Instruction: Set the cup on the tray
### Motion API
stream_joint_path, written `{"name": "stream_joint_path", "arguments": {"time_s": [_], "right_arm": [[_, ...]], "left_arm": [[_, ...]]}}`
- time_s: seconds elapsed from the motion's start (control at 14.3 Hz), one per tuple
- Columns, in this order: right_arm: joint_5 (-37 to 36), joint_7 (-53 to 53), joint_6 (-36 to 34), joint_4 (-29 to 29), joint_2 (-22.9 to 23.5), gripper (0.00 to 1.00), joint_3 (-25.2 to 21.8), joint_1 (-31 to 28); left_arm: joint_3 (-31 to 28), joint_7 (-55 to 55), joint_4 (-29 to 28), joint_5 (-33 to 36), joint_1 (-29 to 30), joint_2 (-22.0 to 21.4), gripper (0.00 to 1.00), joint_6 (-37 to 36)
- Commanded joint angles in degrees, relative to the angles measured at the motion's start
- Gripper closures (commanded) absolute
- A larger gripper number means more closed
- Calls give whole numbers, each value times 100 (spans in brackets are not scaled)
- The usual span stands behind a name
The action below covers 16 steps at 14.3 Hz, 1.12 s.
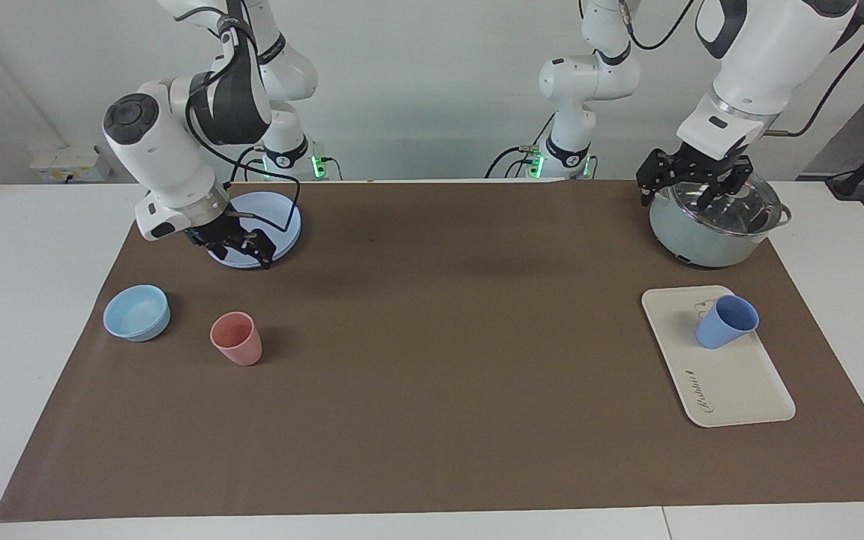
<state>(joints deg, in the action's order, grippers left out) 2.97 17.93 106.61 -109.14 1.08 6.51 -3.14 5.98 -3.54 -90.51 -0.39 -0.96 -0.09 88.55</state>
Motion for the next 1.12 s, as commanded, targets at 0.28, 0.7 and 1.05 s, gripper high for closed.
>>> {"name": "stream_joint_path", "arguments": {"time_s": [0.28,0.7,1.05], "right_arm": [[-402,-106,-1316,1605,41,0,17,349],[-517,-500,-1951,1486,-528,0,52,455],[-324,-747,-1643,1325,-539,0,-10,200]], "left_arm": [[-10,81,130,-216,193,-79,0,4],[-18,-24,-405,-207,193,-395,0,-22],[-18,-24,-397,-154,193,-474,0,-58]]}}
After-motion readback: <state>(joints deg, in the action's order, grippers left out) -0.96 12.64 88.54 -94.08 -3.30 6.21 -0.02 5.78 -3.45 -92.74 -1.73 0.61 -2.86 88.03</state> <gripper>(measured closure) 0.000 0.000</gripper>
